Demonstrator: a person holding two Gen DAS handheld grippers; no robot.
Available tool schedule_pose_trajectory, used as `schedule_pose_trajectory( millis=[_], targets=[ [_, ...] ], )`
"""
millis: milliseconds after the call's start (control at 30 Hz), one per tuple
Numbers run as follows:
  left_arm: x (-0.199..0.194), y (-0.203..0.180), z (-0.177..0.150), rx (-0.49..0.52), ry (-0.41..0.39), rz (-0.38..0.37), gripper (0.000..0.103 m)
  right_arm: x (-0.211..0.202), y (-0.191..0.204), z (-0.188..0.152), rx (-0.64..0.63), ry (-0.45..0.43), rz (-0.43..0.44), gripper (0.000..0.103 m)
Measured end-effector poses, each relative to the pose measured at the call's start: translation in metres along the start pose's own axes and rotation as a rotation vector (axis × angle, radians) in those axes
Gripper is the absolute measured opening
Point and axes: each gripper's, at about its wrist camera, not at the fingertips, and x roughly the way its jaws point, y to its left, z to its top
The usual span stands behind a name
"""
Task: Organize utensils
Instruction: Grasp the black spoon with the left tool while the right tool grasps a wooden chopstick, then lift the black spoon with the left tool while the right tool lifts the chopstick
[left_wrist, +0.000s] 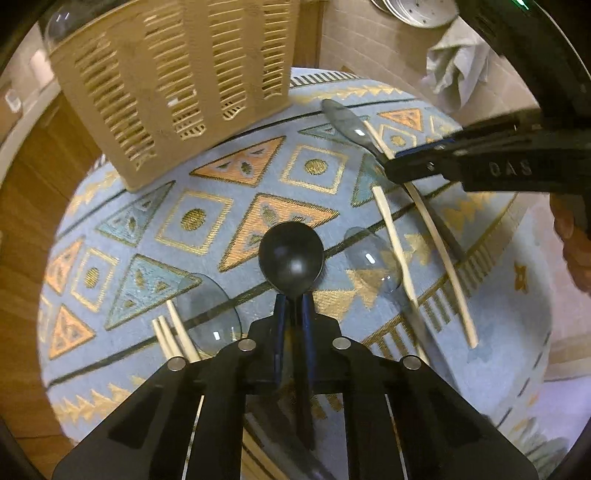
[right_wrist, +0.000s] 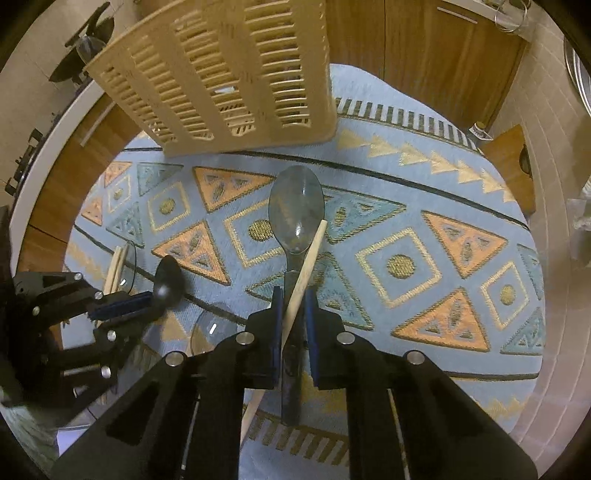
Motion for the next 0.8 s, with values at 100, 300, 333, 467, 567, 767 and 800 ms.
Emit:
schedule_pose_trajectory(
  millis=[100, 300, 333, 467, 567, 767, 800],
  targets=[
    [-0.003, 0.006, -0.001, -0.051, -0.025, -0.016, 0.005, -0.008, -0.006, -0.002, 0.001, -0.028, 0.005, 0.010],
    [-0.010, 0.011, 0.002, -0.116, -0.070, -0.042, 0.005, -0.017, -0.008, -0.004, -0.058, -0.044, 0.052, 0.010],
    [-0.010, 0.011, 0.002, -0.117, -0.071, -0.042, 0.005, -0.018, -0.007, -0.004, -0.066, -0.043, 0.054, 0.010],
    [-0.011, 0.014, 0.002, -0.125, -0.069, -0.046, 0.005, -0.018, -0.004, -0.010, -0.091, -0.035, -0.001, 0.010],
    [-0.007, 0.016, 0.003, -0.132, -0.064, -0.050, 0.005, -0.019, -0.006, -0.018, -0.092, -0.036, 0.017, 0.009],
    [-0.004, 0.017, 0.002, -0.124, -0.062, -0.059, 0.005, -0.026, -0.016, -0.027, -0.086, -0.047, 0.018, 0.009],
    [-0.005, 0.017, 0.003, -0.124, -0.063, -0.061, 0.005, -0.026, -0.017, -0.028, -0.082, -0.045, -0.020, 0.009]
  ],
)
